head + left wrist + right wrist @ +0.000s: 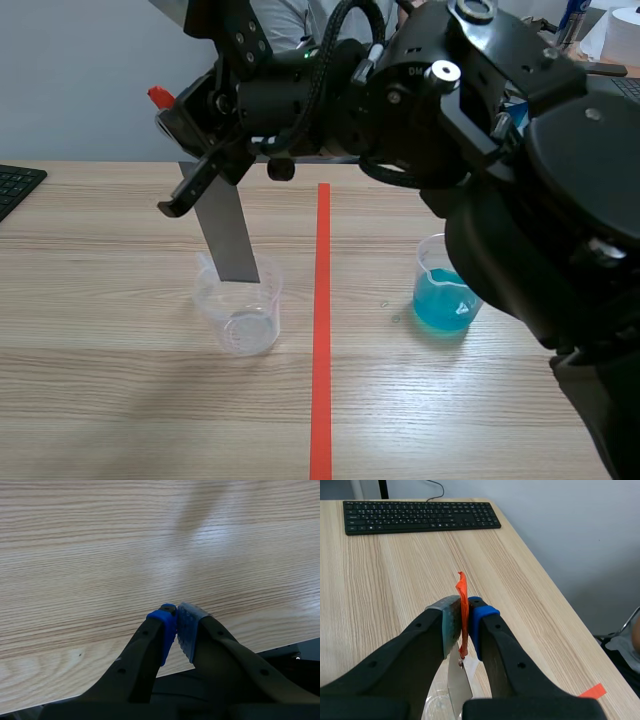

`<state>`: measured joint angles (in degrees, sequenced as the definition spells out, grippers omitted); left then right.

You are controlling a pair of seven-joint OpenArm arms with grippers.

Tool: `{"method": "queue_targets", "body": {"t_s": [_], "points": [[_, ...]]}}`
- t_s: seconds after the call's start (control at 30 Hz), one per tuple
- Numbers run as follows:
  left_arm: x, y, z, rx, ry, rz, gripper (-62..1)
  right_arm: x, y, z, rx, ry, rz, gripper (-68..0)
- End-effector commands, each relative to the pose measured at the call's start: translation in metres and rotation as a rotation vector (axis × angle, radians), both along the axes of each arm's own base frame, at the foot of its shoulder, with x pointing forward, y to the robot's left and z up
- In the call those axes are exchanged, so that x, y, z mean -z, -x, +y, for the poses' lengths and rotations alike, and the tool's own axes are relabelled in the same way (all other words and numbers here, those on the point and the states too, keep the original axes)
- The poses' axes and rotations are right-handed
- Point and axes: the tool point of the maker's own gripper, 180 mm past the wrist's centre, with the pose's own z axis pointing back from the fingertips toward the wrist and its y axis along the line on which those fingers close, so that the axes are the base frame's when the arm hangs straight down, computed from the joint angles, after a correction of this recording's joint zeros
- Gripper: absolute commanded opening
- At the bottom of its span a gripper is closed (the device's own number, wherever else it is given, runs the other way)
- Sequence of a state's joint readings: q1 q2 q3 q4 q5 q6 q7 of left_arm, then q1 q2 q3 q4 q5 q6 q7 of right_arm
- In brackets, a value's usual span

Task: Do the redox reaction experiment.
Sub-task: 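Put the plate into the left beaker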

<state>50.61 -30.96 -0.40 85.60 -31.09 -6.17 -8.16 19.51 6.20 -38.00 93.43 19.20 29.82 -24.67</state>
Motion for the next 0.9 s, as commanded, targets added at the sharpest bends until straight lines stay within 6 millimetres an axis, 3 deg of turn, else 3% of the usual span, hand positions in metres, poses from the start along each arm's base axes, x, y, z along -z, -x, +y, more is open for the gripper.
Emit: {"method": "queue_targets", "body": {"t_s": [0.0, 0.3, 0.63, 0.7, 0.87], "points": [[-0.004, -0.003, -0.003, 0.006, 0.014, -0.018, -56.7, -0.011, -0.009, 0.000, 0.007, -0.018, -0.036, -66.0], [-0.004, -0.003, -0.003, 0.006, 0.014, -0.018, -56.7, 0.026, -0.026, -0.007, 0.036, -0.002, 0.017, -66.0], [0.004, 0.003, -0.002, 0.013, 0.001, 0.038, -56.6, 0.053, -0.036, -0.014, 0.054, 0.028, 0.009, -66.0], [0.005, 0.004, -0.002, 0.014, 0.000, 0.044, -53.5, 0.056, -0.036, -0.014, 0.056, 0.039, 0.002, -66.0], [0.005, 0.004, -0.002, 0.014, 0.000, 0.045, -36.4, 0.055, -0.036, -0.014, 0.051, 0.041, -0.005, -66.0]]}}
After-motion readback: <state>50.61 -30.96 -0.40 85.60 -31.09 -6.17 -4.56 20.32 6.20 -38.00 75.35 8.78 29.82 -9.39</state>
